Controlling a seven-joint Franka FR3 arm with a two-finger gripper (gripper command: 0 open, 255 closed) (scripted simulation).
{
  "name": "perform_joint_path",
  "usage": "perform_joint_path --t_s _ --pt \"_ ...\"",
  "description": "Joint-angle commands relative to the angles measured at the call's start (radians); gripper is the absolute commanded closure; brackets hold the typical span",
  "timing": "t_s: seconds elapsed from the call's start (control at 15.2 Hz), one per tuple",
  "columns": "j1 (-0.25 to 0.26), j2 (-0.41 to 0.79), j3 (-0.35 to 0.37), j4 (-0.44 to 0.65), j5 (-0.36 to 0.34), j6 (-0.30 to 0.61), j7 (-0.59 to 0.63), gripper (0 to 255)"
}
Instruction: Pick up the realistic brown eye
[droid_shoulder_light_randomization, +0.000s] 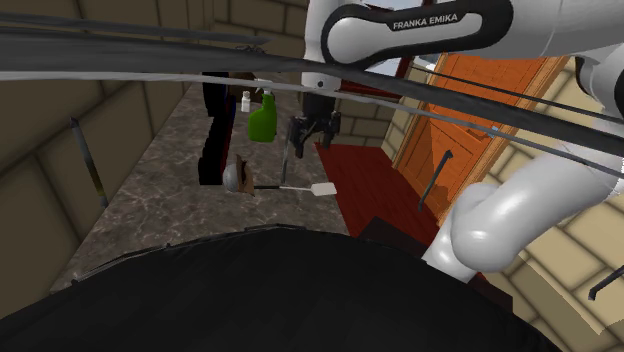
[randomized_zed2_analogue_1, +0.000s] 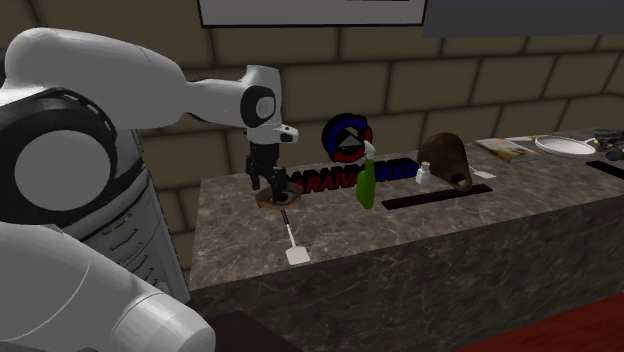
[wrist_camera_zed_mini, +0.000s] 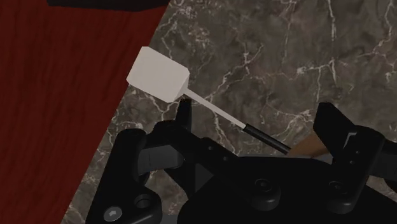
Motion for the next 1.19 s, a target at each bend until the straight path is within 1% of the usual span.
perform_joint_path --t_s 0.0,0.46,0.86,1.12 --pt "0.006 0.070 0.015 0.029 0.009 0.045 0.022 0" --pt "0.036 0.307 0.067 0.168 0.019 0.156 0.111 0" --pt "0.068 0.515 0.096 0.333 0.003 0.212 0.185 0" --pt "0.069 0.537 0.095 0.304 0.000 0.262 0.185 0"
